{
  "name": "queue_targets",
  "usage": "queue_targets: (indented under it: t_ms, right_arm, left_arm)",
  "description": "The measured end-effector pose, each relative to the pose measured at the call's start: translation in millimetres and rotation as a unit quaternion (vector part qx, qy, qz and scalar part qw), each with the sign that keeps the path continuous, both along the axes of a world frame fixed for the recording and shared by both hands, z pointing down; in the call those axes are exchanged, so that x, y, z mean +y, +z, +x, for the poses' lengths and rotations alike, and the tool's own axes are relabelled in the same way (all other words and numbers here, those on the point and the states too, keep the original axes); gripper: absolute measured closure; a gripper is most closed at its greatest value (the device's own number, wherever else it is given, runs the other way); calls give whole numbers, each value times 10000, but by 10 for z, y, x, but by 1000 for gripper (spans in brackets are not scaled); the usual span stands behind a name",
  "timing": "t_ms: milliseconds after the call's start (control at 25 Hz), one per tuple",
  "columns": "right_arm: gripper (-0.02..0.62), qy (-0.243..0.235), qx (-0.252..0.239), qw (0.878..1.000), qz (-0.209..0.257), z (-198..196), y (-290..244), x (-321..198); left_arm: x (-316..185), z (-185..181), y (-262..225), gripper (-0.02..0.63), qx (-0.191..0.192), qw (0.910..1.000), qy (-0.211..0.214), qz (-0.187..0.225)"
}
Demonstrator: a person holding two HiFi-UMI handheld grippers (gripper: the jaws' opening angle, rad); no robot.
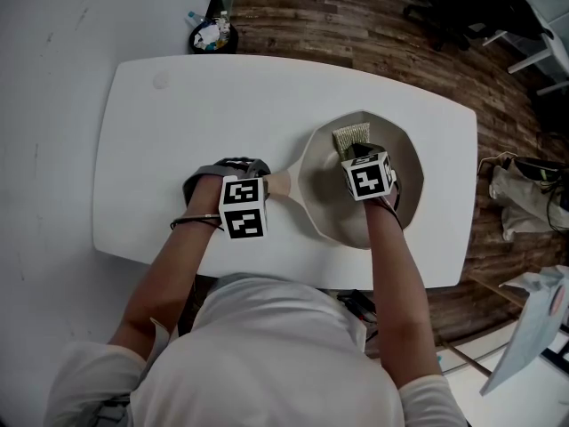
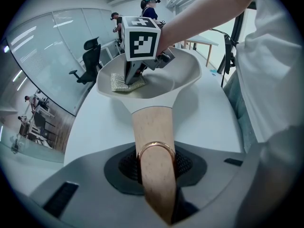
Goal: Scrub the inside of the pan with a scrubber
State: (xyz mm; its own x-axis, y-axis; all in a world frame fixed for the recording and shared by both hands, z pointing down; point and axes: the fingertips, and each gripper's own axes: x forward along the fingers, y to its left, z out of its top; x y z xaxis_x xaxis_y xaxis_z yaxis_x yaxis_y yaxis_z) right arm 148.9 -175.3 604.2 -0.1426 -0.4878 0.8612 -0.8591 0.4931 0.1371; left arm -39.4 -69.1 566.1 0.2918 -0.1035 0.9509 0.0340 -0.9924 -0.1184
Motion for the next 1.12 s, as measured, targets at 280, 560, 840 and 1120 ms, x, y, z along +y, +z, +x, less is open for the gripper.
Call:
queue_targets:
  t_ms: [280, 560, 840, 1120]
  right_arm:
    - [569, 396, 87, 9991, -95, 261, 24, 3]
    - [569, 491, 457, 9975, -212, 480, 5, 92]
    - [569, 415, 851, 9947, -397, 618, 28, 216]
    - [569, 253, 1304, 9889, -671, 719, 43, 344]
  left_arm:
    - [6, -5, 7, 488, 25, 10000, -11, -34]
    - [2, 6, 8, 489, 28, 10000, -4, -42]
    - [3, 0, 12, 491, 9, 10000, -29, -54]
    - [7, 9, -3, 491, 2, 10000, -50, -68]
